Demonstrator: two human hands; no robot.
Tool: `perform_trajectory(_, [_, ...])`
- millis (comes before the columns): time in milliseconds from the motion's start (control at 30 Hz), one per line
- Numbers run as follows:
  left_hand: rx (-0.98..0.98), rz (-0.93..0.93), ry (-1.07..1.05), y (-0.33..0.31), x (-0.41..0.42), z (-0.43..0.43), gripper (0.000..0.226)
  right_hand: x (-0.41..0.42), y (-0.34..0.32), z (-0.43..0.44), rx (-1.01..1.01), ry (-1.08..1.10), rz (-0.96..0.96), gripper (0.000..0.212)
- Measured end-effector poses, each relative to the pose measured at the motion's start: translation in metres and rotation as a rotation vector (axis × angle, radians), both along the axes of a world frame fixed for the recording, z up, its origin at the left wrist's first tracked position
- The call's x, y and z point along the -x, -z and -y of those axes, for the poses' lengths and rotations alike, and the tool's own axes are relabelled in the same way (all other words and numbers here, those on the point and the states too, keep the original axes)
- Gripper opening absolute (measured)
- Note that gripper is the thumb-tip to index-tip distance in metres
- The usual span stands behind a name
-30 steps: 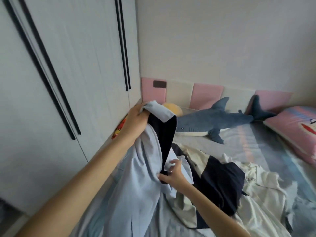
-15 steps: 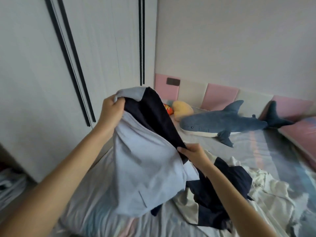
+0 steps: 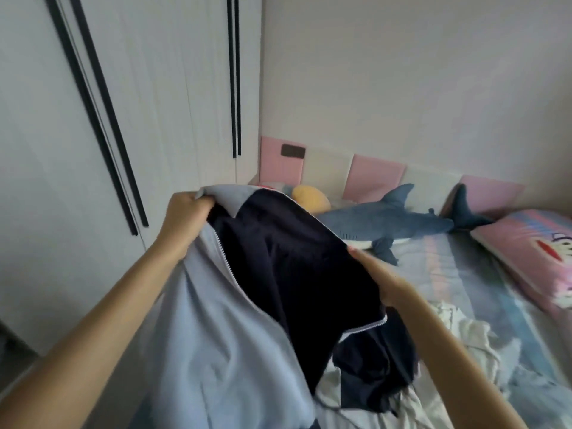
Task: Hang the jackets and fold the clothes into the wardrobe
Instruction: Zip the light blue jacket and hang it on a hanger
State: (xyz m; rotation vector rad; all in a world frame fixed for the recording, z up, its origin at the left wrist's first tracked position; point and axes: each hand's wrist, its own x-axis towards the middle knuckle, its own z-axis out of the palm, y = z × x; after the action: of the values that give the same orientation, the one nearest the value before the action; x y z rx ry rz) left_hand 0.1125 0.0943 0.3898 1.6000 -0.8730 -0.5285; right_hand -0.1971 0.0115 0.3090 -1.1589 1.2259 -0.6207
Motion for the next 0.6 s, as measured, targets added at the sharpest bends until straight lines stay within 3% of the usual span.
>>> perform_trajectory(33, [0.048, -0.110, -0.035, -0.013, 0.004, 0.010, 0.009, -0.001, -0.034, 0.002, -0.017, -0.068, 0.216, 0.042])
perform_trajectory(100, [0.088, -0.230, 0.003, -0.028, 0.023, 0.025, 0.014, -0.016, -0.086, -0.003, 0.074, -0.250, 0.315, 0.054])
perform_trajectory(234, [0.225, -0.029, 0.240, -0.077, 0.060, 0.030, 0.031, -0.027, -0.183, -0.014, 0.366, -0.430, 0.307, 0.025])
perform_trajectory(367, [0.430, -0.038, 0.281, -0.130, 0.049, 0.006, 0.027, -0.003, -0.244, -0.026, 0.599, -0.433, 0.441, 0.008])
perform_trajectory(434, [0.413, 0.029, 0.293, -0.146, 0.042, 0.022, 0.021, 0.003, -0.259, 0.003, 0.716, -0.347, 0.154, 0.004])
perform_trajectory(534, [0.120, 0.299, 0.317, -0.147, 0.031, 0.091, 0.015, 0.005, -0.261, 0.090, 0.866, -0.153, -0.562, 0.017])
perform_trajectory(601, [-0.027, 0.442, 0.257, -0.138, 0.023, 0.148, 0.019, 0.007, -0.249, 0.145, 0.904, 0.089, -0.875, 0.022])
